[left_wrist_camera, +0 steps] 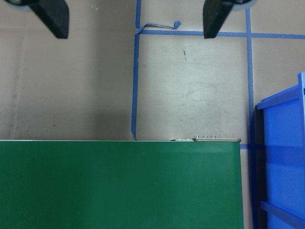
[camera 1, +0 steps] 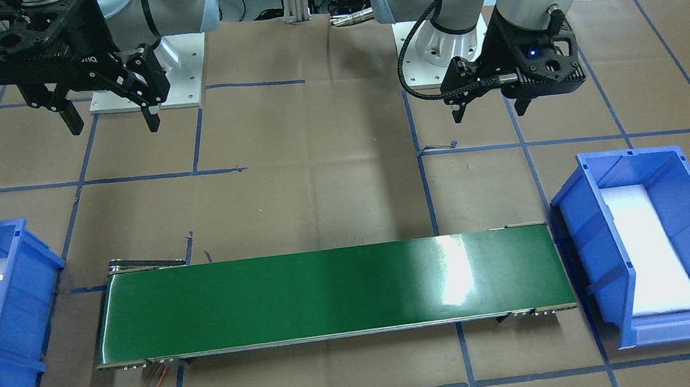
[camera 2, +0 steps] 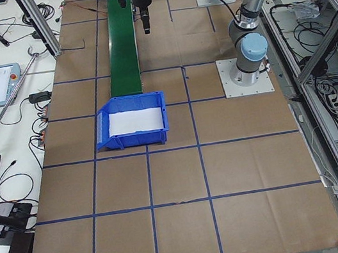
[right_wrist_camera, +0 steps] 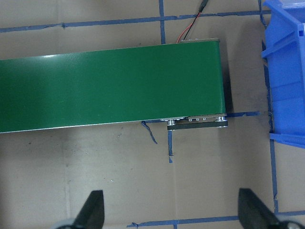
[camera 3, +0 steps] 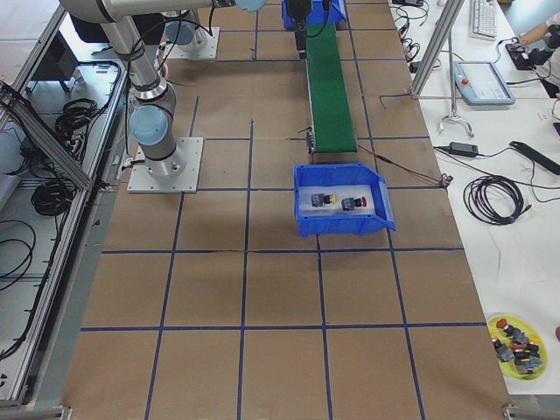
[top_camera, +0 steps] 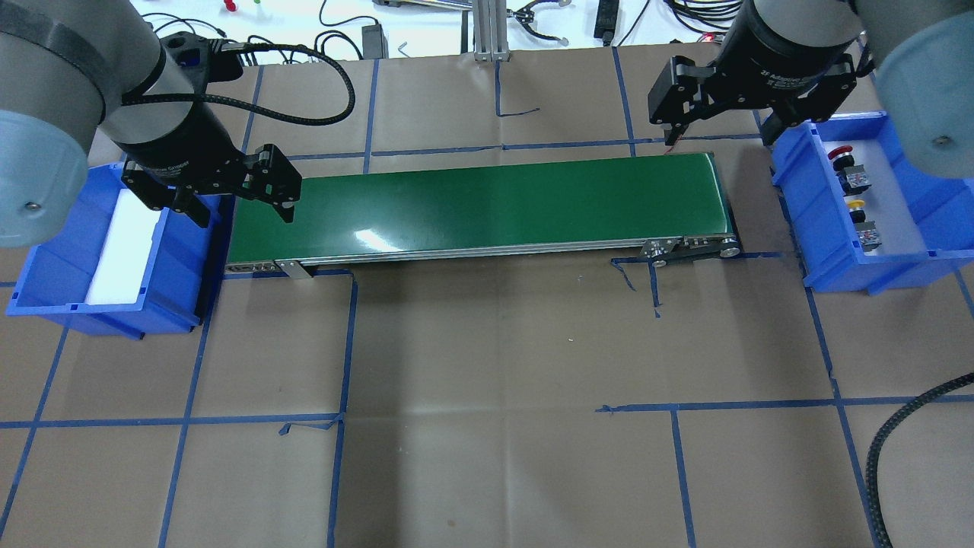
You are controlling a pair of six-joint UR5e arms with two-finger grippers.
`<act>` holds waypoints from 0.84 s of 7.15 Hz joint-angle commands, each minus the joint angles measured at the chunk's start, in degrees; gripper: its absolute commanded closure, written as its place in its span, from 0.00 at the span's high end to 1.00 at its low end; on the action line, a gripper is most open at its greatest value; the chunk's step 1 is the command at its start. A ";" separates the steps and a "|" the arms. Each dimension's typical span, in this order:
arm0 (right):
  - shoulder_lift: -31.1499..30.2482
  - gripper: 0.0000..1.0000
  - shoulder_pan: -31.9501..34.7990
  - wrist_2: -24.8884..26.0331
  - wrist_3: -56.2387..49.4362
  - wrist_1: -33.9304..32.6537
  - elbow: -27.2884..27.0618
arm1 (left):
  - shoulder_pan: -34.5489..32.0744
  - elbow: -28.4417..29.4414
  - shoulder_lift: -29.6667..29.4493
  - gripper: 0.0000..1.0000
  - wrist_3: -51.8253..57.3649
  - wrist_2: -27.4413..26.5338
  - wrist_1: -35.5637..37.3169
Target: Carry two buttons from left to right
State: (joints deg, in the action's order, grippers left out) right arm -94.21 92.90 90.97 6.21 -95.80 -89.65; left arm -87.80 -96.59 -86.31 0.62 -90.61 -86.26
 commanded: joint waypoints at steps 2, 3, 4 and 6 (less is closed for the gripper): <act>-0.09 1.00 0.00 0.00 0.03 -0.09 0.00 | 0.00 0.00 0.00 1.00 0.00 0.00 0.04; 0.34 1.00 0.00 0.00 0.03 -0.09 0.00 | 0.00 0.00 0.00 1.00 0.00 -0.09 -0.04; 0.43 1.00 0.00 0.00 0.03 -0.09 0.00 | 0.00 0.00 0.00 1.00 0.00 -0.09 -0.05; 0.52 1.00 0.00 0.00 0.03 -0.09 0.00 | 0.00 0.00 0.00 1.00 0.00 -0.09 -0.05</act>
State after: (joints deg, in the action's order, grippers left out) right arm -93.82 92.90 90.97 6.24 -95.89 -89.65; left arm -87.80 -96.59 -86.31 0.62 -90.70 -86.30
